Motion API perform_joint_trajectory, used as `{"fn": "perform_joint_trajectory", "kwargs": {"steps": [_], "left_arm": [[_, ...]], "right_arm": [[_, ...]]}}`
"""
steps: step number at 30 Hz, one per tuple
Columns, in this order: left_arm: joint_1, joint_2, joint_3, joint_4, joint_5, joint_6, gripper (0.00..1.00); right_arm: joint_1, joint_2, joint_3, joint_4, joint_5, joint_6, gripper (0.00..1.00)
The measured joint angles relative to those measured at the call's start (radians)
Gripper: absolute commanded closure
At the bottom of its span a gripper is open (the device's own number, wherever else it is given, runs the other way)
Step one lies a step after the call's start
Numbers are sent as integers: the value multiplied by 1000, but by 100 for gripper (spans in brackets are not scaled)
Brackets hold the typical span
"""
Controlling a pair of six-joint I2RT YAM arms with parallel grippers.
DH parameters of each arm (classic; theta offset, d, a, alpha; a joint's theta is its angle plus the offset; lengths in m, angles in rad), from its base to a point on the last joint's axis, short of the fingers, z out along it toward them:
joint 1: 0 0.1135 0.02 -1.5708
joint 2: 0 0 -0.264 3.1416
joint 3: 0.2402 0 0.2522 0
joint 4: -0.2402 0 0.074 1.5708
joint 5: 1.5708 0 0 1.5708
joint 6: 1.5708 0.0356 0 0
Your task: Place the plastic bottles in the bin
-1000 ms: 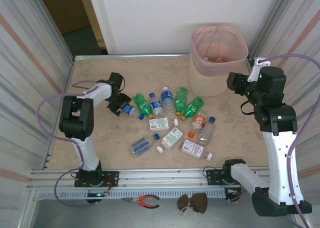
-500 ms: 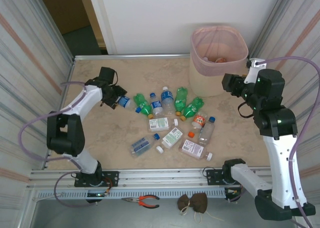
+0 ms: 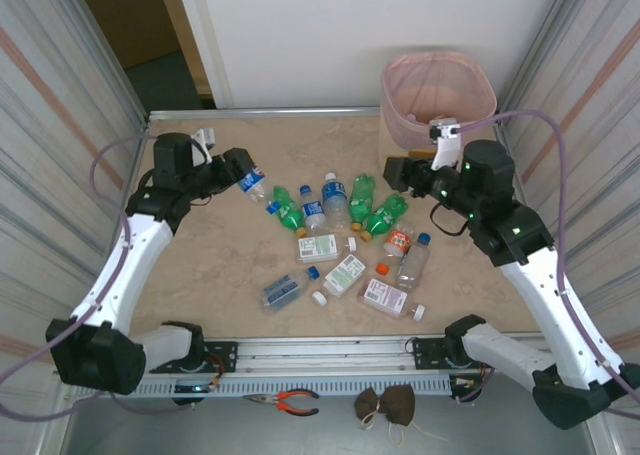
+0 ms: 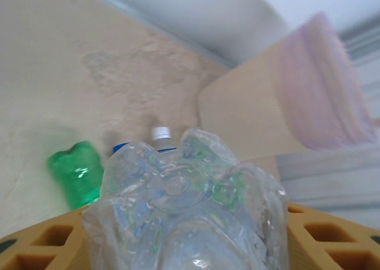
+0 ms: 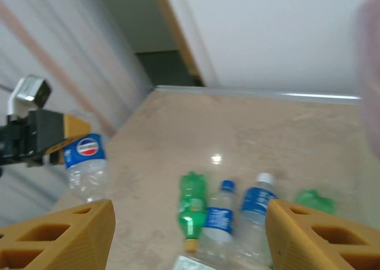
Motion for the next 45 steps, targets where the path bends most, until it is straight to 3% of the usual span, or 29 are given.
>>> {"fn": "perform_joint_trajectory", "kwargs": {"steps": [11,19,27,34,40,45], "left_arm": [[-19,-105,-63,273,338,82,52],[-143,-111,-58,377,448,177,55],[-216,-86,7,418,534,254,55],[-234,-108,9,419,563,280,55],[-236,-146,9,420,559,298,54],[-236,-144,9,420,555,312,52]], "right_arm": [[212,140,-20,200,-119,6,29],[295,193,-23,318,-232,-4,19],[322,232,-17,357,-312,-9,17],[351,257,-3,371,-360,-16,23],[369,276,34,381,-386,-34,36],[373,278,43,381,-389,-47,42]]}}
